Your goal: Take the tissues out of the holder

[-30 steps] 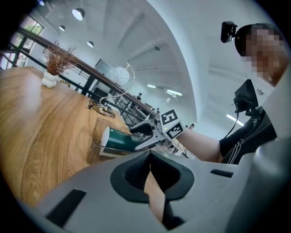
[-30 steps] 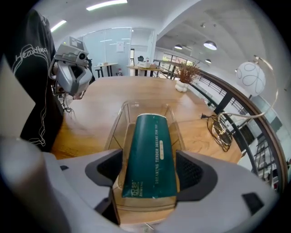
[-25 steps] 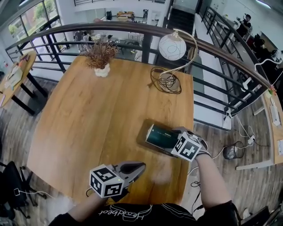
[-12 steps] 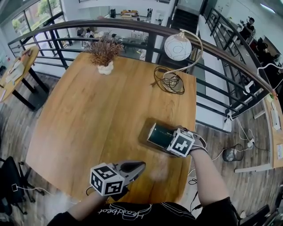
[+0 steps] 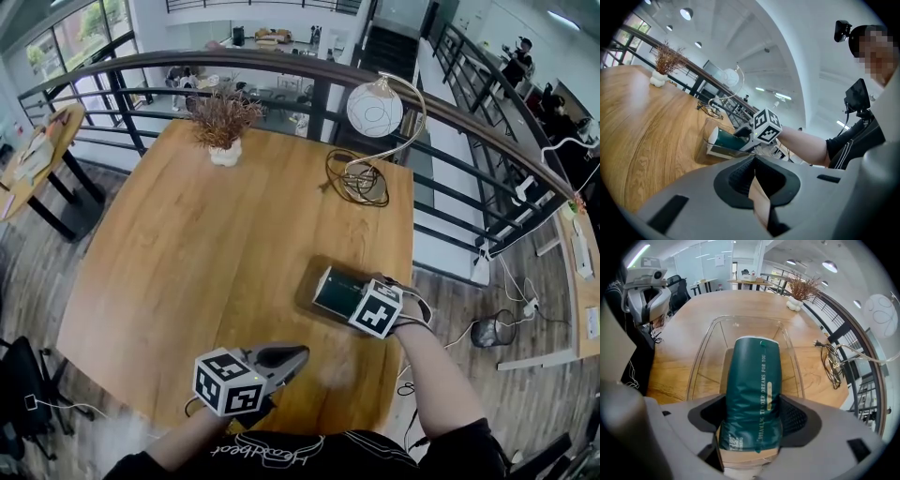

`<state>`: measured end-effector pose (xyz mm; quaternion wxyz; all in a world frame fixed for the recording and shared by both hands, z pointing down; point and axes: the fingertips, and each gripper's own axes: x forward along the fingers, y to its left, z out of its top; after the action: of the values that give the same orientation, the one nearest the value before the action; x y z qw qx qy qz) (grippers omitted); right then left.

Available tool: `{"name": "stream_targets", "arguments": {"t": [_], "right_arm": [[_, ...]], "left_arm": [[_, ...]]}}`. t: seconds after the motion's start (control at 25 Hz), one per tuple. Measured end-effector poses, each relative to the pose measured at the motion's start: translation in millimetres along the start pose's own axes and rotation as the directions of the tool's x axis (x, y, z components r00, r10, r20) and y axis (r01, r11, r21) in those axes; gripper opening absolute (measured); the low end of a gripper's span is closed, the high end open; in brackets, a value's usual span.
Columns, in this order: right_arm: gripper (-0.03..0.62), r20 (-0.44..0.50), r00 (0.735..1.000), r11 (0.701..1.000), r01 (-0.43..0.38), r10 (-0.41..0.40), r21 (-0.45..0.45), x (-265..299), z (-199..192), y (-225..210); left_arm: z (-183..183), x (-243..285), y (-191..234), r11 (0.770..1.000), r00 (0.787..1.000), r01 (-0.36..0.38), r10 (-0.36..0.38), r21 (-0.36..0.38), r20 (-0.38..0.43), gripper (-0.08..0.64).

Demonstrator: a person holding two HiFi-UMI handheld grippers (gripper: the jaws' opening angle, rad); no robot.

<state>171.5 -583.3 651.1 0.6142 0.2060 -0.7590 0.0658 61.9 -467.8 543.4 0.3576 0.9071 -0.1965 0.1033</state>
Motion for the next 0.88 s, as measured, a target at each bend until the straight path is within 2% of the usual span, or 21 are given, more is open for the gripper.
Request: {"name": "stream_targets", "arguments": {"t": [0.2, 0.68, 0.88], "right_arm": [[0.334, 0.0, 0.999, 0.999, 0.048, -0.048, -0.004, -5.8, -0.4, 4.1], [0.331, 0.056, 0.989, 0.988, 0.136, -0.14, 0.071, -27.8, 1.6, 9.1], [0.331, 0.161, 0.968, 0.973, 0.165, -0.191, 0.159, -66.2, 13.7, 8.0]], "left_arm": [[2.4, -12.3, -3.3, 1.0, 1.0, -0.018, 0.018, 0.012, 0.01, 0.014], [8.7, -45.8, -16.0, 0.998, 0.997, -0.042, 0.04, 0.035, 0.063, 0.014], [12.3, -56.5, -28.7, 0.998, 0.995, -0.043, 0.038, 0.05, 0.09, 0.014]]}}
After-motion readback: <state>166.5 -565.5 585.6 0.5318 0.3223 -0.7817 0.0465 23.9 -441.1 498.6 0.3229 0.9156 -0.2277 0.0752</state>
